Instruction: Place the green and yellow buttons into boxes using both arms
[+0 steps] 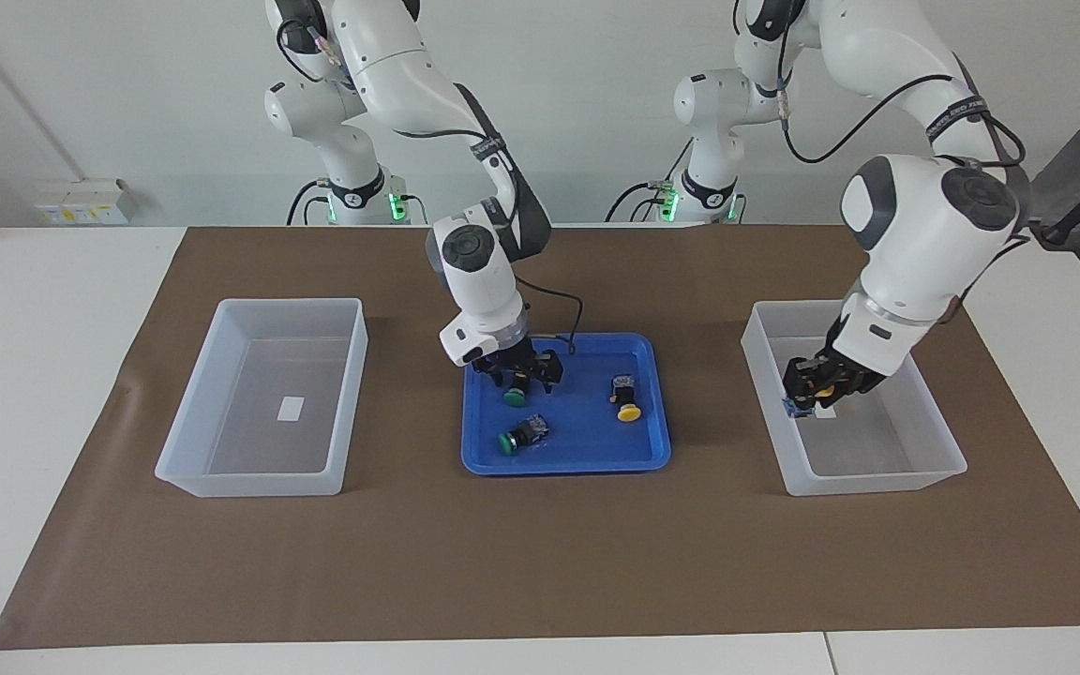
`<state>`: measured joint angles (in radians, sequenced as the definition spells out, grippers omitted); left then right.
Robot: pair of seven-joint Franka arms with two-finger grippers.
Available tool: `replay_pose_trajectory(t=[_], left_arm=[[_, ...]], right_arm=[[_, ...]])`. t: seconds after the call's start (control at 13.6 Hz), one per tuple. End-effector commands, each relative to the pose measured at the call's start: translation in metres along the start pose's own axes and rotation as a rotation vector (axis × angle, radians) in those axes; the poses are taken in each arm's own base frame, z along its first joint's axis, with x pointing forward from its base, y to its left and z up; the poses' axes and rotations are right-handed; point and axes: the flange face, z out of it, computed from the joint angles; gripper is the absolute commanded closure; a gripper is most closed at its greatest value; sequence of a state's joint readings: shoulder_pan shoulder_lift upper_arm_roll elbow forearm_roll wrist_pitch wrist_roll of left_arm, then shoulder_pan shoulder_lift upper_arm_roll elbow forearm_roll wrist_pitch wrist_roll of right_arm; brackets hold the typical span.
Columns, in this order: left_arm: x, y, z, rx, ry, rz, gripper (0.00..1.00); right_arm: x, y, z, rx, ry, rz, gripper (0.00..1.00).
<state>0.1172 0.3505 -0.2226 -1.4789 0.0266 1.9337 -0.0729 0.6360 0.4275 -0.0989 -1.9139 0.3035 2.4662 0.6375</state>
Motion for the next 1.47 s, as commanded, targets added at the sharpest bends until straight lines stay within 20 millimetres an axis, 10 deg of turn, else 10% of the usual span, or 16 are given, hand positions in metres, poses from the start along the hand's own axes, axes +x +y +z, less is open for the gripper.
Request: replay_pose_trajectory(t=[0.0, 0.37, 0.66, 1.03, 1.18, 1.4], left_arm=[[0.000, -0.031, 0.006, 0.040, 0.041, 0.071, 1.00], [-0.027, -0.058, 0.060, 0.063, 0.096, 0.083, 1.00], [-0.041, -0.079, 0.102, 0.110, 0.109, 0.136, 1.00], [-0.057, -0.081, 0.144, 0.095, 0.134, 0.138, 0.95], [-0.058, -0.081, 0.145, 0.094, 0.131, 0.137, 0.77], [-0.056, -0.079, 0.143, 0.094, 0.126, 0.140, 0.09]], right_arm=[[-0.002, 0.000, -0.003, 0.005, -0.007, 0.027, 1.00], [-0.002, -0.003, -0.040, 0.009, -0.038, 0.070, 1.00], [-0.003, 0.003, -0.118, 0.037, -0.054, 0.085, 1.00], [0.055, 0.088, -0.195, -0.099, 0.045, -0.046, 1.00], [0.086, 0.140, -0.210, -0.110, 0.042, -0.104, 1.00], [0.120, 0.215, -0.217, -0.124, 0.031, -0.194, 1.00]])
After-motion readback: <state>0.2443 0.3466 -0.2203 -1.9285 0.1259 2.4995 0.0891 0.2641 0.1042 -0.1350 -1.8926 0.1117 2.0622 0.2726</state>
